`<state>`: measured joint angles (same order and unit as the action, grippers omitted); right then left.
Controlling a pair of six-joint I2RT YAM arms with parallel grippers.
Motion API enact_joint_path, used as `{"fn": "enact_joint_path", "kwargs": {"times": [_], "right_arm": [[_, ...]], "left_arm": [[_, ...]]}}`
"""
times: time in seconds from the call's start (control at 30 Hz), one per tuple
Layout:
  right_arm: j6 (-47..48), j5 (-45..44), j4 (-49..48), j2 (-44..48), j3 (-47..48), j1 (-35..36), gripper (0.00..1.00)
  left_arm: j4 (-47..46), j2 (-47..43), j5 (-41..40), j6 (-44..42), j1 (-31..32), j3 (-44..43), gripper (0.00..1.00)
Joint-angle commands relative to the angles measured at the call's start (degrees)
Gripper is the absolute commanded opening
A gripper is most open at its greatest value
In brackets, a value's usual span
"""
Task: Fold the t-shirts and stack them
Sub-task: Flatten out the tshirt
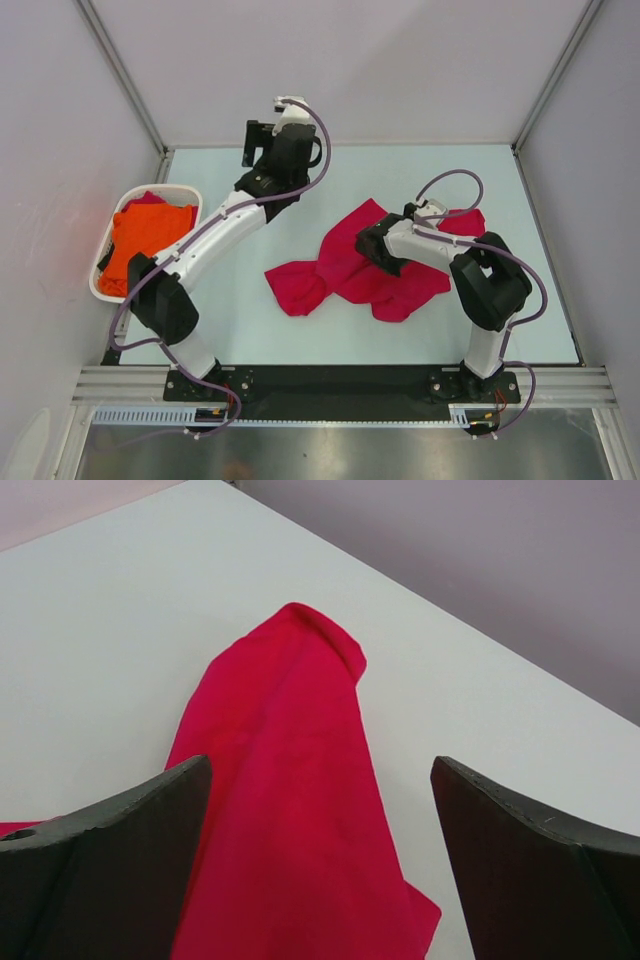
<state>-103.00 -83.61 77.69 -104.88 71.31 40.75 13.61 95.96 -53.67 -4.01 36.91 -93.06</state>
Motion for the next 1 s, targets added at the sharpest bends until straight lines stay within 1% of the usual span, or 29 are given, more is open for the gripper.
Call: {"fn": "enact_joint_path", "kwargs": {"times": [0.0, 0.03, 0.2, 0.37, 0.47, 0.53, 0.6, 0.63, 0.67, 0.73, 0.77, 0.8, 0.83, 0.87, 0.9, 0.93, 0.97], "right_arm": [[-2.9, -10.5, 8.8, 0.0, -0.1, -0.1, 0.97], [-3.2, -10.1, 8.8, 0.3, -0.5, -0.3, 0.97], [-4.2, -6.8, 8.8, 2.0, -3.0, -0.9, 0.97], [-7.0, -4.5, 8.8, 4.6, -7.4, 1.7, 0.96], [-8.1, -3.1, 8.6, 4.9, -9.0, 2.8, 0.96], [-7.9, -0.5, 8.4, 4.6, -9.0, 2.8, 0.96], [-5.6, 0.8, 6.8, 5.0, -8.7, 2.8, 0.95], [-2.8, 2.1, 4.9, 5.5, -8.7, 2.8, 0.95], [2.9, 2.7, 2.5, 6.2, -8.9, 2.8, 0.95], [11.2, 6.2, -7.4, 9.9, -10.6, 2.2, 0.95], [25.6, 8.1, -13.4, 12.2, -11.9, 1.1, 0.95], [32.2, 14.3, -26.9, 17.2, -16.1, -0.1, 0.93], [39.0, 18.0, -34.4, 20.9, -18.6, -1.5, 0.88], [45.5, 20.8, -46.3, 23.9, -21.7, -2.8, 0.85], [53.4, 22.4, -51.0, 26.5, -26.1, -3.9, 0.82], [57.7, 23.1, -54.8, 30.4, -27.6, -4.0, 0.77], [60.2, 23.0, -57.0, 31.0, -27.9, -4.0, 0.75]], "left_arm": [[7.1, 0.7, 4.6, 7.3, -0.1, 4.3, 1.0], [7.2, 0.1, 6.5, 8.9, -0.1, 5.4, 1.0], [7.2, -1.9, 9.0, 11.9, -0.1, 12.5, 1.0], [7.1, -3.0, 10.9, 14.3, 0.2, 18.1, 1.0], [7.4, -3.1, 11.0, 15.3, 0.3, 20.0, 1.0], [7.7, -3.6, 11.6, 16.4, 0.5, 20.7, 1.0], [7.5, -4.0, 11.9, 16.6, 0.8, 21.6, 1.0], [7.4, -4.1, 12.0, 16.7, 0.9, 21.8, 1.0], [7.5, -4.0, 11.9, 16.7, 1.0, 21.9, 1.0], [7.7, -4.0, 11.7, 16.7, 1.2, 21.9, 1.0], [7.7, -4.0, 11.7, 16.7, 1.3, 22.0, 1.0], [7.7, -4.1, 11.5, 16.8, 1.6, 22.0, 1.0], [7.8, -4.1, 11.3, 16.8, 1.7, 22.1, 1.0], [7.8, -4.2, 11.1, 16.8, 1.8, 22.4, 1.0], [7.8, -4.2, 11.0, 16.9, 1.9, 22.4, 1.0], [7.8, -4.2, 10.9, 16.9, 1.9, 22.5, 1.0], [7.8, -4.3, 10.9, 17.0, 2.0, 22.7, 1.0]]}}
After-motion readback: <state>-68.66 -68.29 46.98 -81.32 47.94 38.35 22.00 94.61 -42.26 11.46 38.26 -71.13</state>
